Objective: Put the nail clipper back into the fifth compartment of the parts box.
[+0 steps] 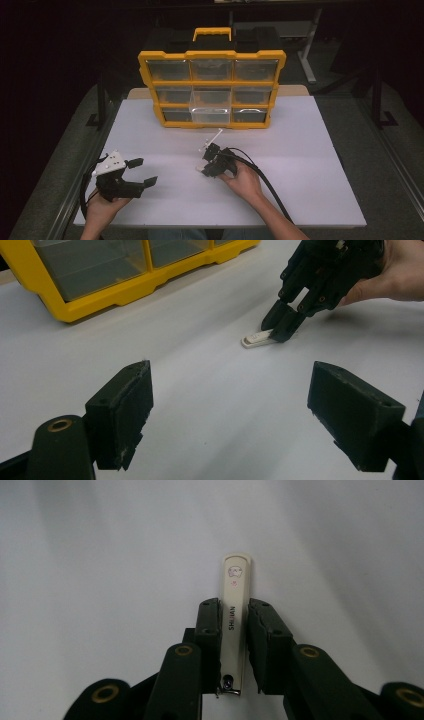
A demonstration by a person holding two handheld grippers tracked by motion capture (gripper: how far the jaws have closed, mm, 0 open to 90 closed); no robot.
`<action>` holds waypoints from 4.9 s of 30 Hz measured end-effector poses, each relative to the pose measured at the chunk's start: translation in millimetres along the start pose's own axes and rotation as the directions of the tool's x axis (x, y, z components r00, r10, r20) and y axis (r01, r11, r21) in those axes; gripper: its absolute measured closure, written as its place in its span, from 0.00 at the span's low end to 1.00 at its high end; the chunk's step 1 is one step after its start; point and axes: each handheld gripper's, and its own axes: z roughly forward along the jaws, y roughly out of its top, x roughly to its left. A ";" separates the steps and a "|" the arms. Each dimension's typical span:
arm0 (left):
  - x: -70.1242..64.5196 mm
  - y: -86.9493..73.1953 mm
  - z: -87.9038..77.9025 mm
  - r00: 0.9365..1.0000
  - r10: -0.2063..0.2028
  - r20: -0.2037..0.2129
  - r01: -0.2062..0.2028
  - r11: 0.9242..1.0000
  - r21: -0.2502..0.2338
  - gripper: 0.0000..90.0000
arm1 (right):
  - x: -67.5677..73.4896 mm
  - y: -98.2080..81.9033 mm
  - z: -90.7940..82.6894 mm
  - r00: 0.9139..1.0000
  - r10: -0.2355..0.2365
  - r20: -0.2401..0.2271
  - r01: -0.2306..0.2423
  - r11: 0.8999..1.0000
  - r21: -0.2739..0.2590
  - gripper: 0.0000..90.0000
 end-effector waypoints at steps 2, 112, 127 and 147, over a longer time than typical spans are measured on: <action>0.1 -0.2 0.2 1.000 -0.001 0.000 0.001 1.000 0.000 0.21 | 0.0 -0.2 0.1 1.000 -0.007 0.005 0.007 1.000 -0.005 0.83; 0.3 -0.2 -0.8 1.000 -0.010 0.011 0.010 1.000 -0.014 0.21 | -22.7 77.4 -129.3 0.936 -0.276 -0.217 0.235 0.952 -0.195 0.84; 1.7 0.2 -0.8 1.000 -0.009 0.012 0.009 1.000 -0.010 0.21 | -29.0 93.6 -145.2 0.937 -0.281 -0.209 0.239 0.949 -0.204 0.84; 1.9 0.3 0.2 1.000 -0.006 0.017 0.006 1.000 -0.009 0.21 | -40.8 119.3 -163.0 0.937 -0.294 -0.188 0.254 0.943 -0.214 0.84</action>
